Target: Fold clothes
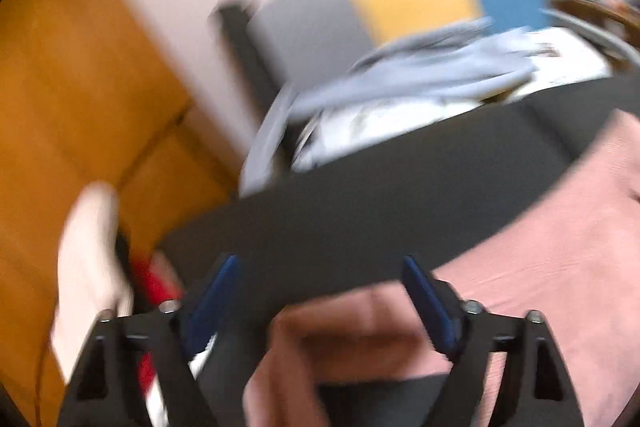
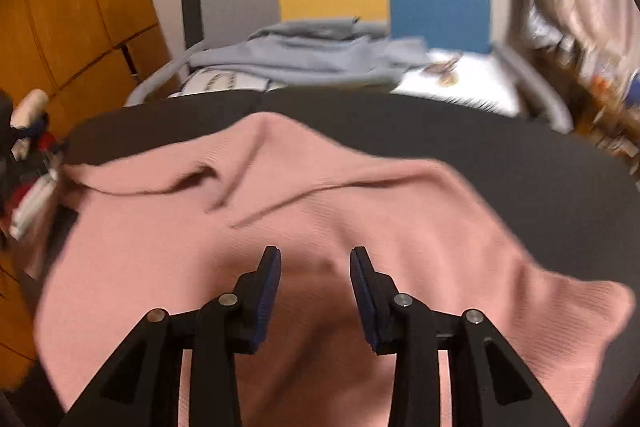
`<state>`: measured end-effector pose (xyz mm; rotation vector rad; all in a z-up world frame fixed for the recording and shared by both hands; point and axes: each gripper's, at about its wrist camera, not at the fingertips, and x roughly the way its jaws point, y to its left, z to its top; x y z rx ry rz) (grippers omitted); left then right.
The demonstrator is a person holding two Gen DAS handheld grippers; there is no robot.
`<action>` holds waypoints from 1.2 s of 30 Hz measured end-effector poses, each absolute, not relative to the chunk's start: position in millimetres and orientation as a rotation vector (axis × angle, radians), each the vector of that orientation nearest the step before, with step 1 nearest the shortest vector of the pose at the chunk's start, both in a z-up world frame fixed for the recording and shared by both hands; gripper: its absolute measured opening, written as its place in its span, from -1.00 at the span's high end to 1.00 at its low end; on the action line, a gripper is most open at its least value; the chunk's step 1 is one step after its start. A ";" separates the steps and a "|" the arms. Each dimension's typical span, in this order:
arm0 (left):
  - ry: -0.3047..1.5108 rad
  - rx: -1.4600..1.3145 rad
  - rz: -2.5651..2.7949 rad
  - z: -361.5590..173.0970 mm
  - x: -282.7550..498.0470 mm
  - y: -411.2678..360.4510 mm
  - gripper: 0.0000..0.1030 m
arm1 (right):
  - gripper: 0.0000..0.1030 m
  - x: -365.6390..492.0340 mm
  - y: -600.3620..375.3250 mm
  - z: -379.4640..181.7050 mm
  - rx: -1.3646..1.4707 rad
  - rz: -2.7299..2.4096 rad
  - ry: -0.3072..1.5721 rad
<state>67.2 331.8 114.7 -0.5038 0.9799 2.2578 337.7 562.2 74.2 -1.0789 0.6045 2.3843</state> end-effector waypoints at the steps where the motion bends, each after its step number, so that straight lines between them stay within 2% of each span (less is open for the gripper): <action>1: 1.037 -0.448 2.180 108.1 81.5 347.8 -0.68 | 0.30 331.3 567.0 71.3 -1.069 2.390 0.701; 5: 1.180 -0.299 1.995 70.7 113.2 402.1 -0.68 | 0.30 305.8 595.1 55.0 -1.036 2.349 1.050; 9: 1.215 -0.346 1.909 45.1 110.6 432.0 -0.68 | 0.30 288.8 611.4 29.7 -1.073 2.252 1.220; 12: 1.204 -0.308 1.907 38.1 109.3 438.9 -0.68 | 0.62 277.6 619.5 18.0 -1.079 2.228 1.290; 13: 1.177 -0.349 1.899 39.6 109.2 440.5 -0.59 | 0.83 274.3 620.3 17.2 -1.074 2.244 1.295; 15: 1.116 -0.442 1.877 43.6 109.1 443.5 0.11 | 0.88 266.6 621.5 22.6 -1.084 2.289 1.289; 16: 1.101 -0.513 1.866 40.6 105.2 449.4 0.81 | 0.88 262.4 622.0 26.9 -1.093 2.315 1.282; 17: 1.080 -0.567 1.861 40.1 99.4 451.4 0.99 | 0.88 258.1 623.5 32.7 -1.097 2.341 1.273; 23: 0.967 -0.678 1.879 62.5 69.2 462.2 0.99 | 0.89 234.0 665.4 78.3 -0.977 2.423 1.300; 28: 0.970 -0.772 1.949 59.4 20.1 494.8 0.99 | 0.88 214.6 709.9 75.1 -0.857 2.336 1.347; 30: 0.975 -0.849 2.015 49.8 -0.2 502.6 0.99 | 0.75 221.2 702.7 75.5 -0.874 2.325 1.260; 32: 0.969 -0.934 2.115 41.3 -19.2 504.0 0.98 | 0.50 227.8 695.6 76.0 -0.890 2.312 1.173; 36: 0.844 -0.989 2.294 45.5 -33.2 482.2 0.98 | 0.45 241.0 681.3 76.9 -0.917 2.279 1.004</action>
